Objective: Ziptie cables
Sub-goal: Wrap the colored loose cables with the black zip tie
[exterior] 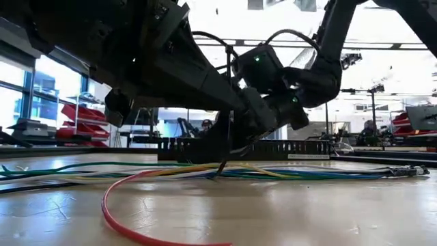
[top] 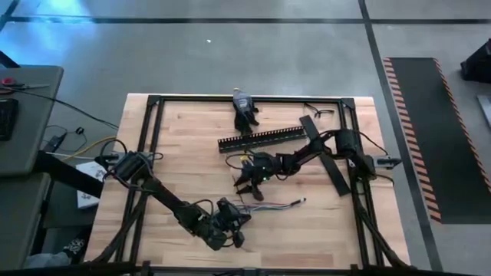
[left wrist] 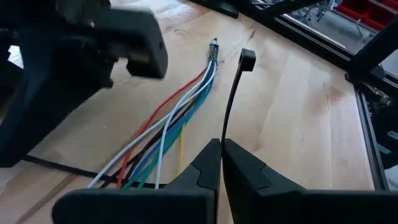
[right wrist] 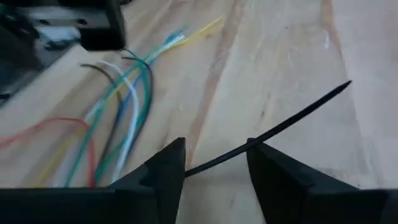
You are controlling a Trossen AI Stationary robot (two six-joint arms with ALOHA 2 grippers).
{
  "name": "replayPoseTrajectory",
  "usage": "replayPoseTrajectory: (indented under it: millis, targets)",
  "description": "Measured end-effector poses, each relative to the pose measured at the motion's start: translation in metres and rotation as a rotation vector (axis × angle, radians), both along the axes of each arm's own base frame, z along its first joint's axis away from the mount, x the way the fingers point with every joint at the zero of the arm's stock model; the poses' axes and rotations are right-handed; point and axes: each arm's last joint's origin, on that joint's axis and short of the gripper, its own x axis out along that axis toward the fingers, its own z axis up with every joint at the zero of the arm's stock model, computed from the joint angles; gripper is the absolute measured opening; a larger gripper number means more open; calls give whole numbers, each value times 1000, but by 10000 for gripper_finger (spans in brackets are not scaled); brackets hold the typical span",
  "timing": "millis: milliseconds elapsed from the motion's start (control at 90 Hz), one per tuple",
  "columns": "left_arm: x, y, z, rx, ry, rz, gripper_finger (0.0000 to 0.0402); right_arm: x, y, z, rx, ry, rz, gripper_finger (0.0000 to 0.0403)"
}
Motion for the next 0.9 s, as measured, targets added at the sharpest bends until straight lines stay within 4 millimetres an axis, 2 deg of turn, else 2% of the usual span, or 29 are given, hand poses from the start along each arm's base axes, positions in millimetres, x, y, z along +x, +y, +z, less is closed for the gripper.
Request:
replayPoseTrajectory:
  millis: [111,233,278,467,667,778,900]
  targets:
    - [0,0,0,-2,1,-2,0,0,2,0,-36,-3,-41,90]
    - [0,0,0,-2,1,-2,0,1,2,0,-45,-7,-42,20]
    - [0,0,0,-2,1,-2,0,1,2,0,-51,-10,-38,9]
    - [0,-1,0,-13,3,-13,0,-6,6,2,-129,-30,-64,1]
    - [-1,-1,0,-5,5,-10,0,-43,13,12,-256,-71,-156,0]
    - [2,3,-1,11,23,-12,0,-60,31,13,-353,-109,-151,0]
    - [7,9,-2,6,55,-61,0,-68,56,13,-489,-151,-142,0]
